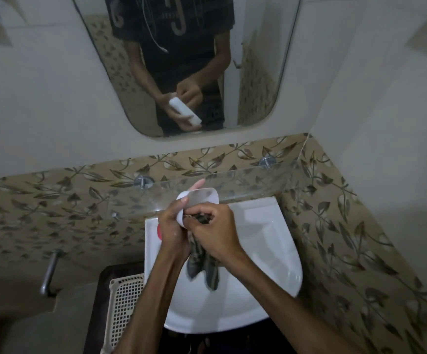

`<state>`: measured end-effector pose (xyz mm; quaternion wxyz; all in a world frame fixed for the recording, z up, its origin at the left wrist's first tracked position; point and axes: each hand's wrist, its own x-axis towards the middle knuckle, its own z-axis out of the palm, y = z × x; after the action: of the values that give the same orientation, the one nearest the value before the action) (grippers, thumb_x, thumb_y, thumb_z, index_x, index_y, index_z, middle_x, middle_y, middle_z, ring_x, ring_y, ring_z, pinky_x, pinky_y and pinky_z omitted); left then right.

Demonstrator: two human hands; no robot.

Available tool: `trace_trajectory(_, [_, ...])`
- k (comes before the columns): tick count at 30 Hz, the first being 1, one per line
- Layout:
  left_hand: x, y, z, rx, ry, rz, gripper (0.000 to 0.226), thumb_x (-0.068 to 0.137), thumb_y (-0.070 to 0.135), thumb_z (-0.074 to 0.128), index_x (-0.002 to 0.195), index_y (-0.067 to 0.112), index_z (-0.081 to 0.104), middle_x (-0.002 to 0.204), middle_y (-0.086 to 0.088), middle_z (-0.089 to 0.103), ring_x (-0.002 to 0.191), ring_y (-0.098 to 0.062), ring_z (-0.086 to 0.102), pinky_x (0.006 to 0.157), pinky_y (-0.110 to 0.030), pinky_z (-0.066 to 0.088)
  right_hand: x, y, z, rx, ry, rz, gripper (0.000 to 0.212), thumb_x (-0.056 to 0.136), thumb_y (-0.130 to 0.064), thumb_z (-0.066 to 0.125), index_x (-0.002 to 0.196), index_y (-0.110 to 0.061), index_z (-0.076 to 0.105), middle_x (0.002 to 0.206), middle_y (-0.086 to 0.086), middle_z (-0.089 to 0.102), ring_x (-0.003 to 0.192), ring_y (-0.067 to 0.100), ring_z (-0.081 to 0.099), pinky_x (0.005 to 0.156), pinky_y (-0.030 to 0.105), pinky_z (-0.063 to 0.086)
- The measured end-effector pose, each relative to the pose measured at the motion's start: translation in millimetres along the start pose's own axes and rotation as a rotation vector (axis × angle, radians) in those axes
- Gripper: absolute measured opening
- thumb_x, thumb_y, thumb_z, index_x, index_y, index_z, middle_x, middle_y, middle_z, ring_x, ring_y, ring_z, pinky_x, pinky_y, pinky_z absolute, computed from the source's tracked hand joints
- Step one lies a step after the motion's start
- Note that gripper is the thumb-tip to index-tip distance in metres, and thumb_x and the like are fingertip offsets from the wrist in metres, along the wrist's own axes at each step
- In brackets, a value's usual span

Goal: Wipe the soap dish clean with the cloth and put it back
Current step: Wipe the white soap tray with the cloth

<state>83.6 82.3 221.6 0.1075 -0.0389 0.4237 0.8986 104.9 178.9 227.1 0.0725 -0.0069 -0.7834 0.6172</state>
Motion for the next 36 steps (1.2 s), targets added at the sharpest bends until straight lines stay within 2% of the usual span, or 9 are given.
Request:
trace_trajectory(3, [-1,0,0,0.046,0.064,0.094,0.053,0.094,0.025,0.041,0.133,-0.007,0.060,0.108,-0.019,0.072,0.100,-0.025,0.070,0.085,-0.027,0.056,4,-4,7,-0.042,0.064,-0.139,0.016,0.083,-0.009,0.077,0.097,-0.014,0.083,0.097,-0.004,0.079,0.091,0.005,0.072,0.081,0.028,0.061])
trace_trajectory(8, [-6,4,-3,-0.054,-0.054,0.025,0.071,0.082,0.035,0.070,0.140,-0.002,0.050,0.127,-0.024,0.060,0.114,-0.033,0.060,0.097,-0.041,0.046,19,14,-7,-0.307,0.180,-0.039,0.016,0.089,-0.019,0.072,0.101,-0.019,0.082,0.099,-0.004,0.080,0.089,0.013,0.071,0.078,0.031,0.059])
trace_trajectory(11, [-7,1,-7,-0.076,-0.037,0.010,0.083,0.074,0.037,0.076,0.142,-0.002,0.050,0.124,-0.023,0.061,0.109,-0.033,0.060,0.090,-0.039,0.048,9,16,-3,-0.202,0.118,-0.029,0.012,0.087,-0.018,0.074,0.095,-0.019,0.083,0.089,-0.006,0.080,0.080,0.007,0.071,0.070,0.027,0.057])
trace_trajectory(14, [-6,0,-7,-0.121,-0.019,0.008,0.087,0.073,0.038,0.072,0.145,-0.004,0.047,0.130,-0.027,0.058,0.114,-0.037,0.059,0.093,-0.042,0.049,10,16,-3,-0.114,0.030,-0.079,0.016,0.085,-0.013,0.077,0.099,-0.019,0.084,0.096,-0.008,0.080,0.088,0.004,0.072,0.076,0.019,0.056])
trace_trajectory(18, [-5,-2,-2,-0.184,-0.058,-0.002,0.074,0.073,0.032,0.068,0.138,0.001,0.050,0.130,-0.024,0.058,0.110,-0.032,0.060,0.088,-0.036,0.052,21,18,-4,-0.124,0.188,-0.073,0.021,0.088,-0.011,0.075,0.107,-0.017,0.082,0.108,-0.005,0.079,0.100,0.008,0.071,0.090,0.030,0.060])
trace_trajectory(22, [1,1,-6,-0.166,-0.032,-0.008,0.070,0.079,0.030,0.047,0.140,-0.005,0.047,0.127,-0.027,0.054,0.107,-0.032,0.061,0.089,-0.033,0.055,9,8,0,-0.089,-0.055,-0.402,0.027,0.085,0.004,0.069,0.107,-0.005,0.080,0.114,0.005,0.077,0.107,0.016,0.071,0.097,0.031,0.057])
trace_trajectory(25, [0,-1,-8,-0.181,-0.064,-0.017,0.075,0.073,0.034,0.060,0.136,-0.004,0.049,0.125,-0.026,0.060,0.107,-0.031,0.063,0.090,-0.033,0.054,15,14,-12,-0.231,-0.096,-0.487,0.028,0.084,0.006,0.068,0.105,-0.007,0.081,0.113,0.006,0.077,0.104,0.019,0.071,0.095,0.028,0.056])
trace_trajectory(31, [1,-14,6,-0.107,0.000,0.014,0.057,0.069,0.029,0.070,0.118,0.001,0.059,0.121,-0.021,0.058,0.103,-0.030,0.058,0.084,-0.037,0.045,11,11,-29,-0.732,-0.058,-0.078,0.011,0.094,-0.016,0.060,0.088,-0.013,0.068,0.087,0.005,0.073,0.082,0.027,0.065,0.064,0.030,0.041])
trace_trajectory(36, [3,-36,1,0.045,0.219,0.051,0.039,0.080,0.026,0.060,0.113,0.005,0.062,0.109,-0.018,0.060,0.095,-0.028,0.061,0.079,-0.032,0.052,-4,10,-28,-0.161,-0.261,0.210,0.015,0.087,-0.008,0.061,0.083,-0.010,0.075,0.076,0.006,0.074,0.073,0.021,0.069,0.071,0.037,0.060])
